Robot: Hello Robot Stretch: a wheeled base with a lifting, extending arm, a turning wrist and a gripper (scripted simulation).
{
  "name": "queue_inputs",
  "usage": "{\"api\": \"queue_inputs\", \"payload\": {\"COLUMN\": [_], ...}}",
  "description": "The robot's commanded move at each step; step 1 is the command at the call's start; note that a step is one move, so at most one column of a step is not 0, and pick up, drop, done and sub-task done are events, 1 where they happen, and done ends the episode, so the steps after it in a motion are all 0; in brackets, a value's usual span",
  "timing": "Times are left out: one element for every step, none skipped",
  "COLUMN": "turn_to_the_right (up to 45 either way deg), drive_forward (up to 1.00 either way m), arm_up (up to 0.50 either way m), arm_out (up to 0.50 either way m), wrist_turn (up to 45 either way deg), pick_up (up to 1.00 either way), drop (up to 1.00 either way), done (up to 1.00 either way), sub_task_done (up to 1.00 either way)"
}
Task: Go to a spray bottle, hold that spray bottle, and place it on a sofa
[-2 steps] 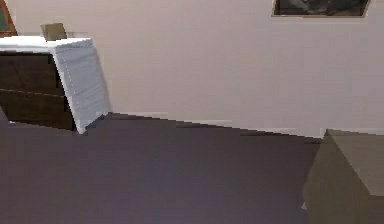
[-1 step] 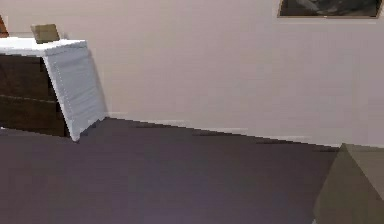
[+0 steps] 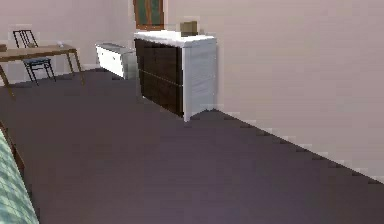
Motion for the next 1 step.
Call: {"api": "queue_inputs", "payload": {"turn_to_the_right": [0.0], "drive_forward": [0.55], "arm_up": [0.00], "arm_out": [0.00], "wrist_turn": [0.0], "pick_up": [0.00], "drop": [0.00], "done": [0.00], "sub_task_done": [0.00]}}
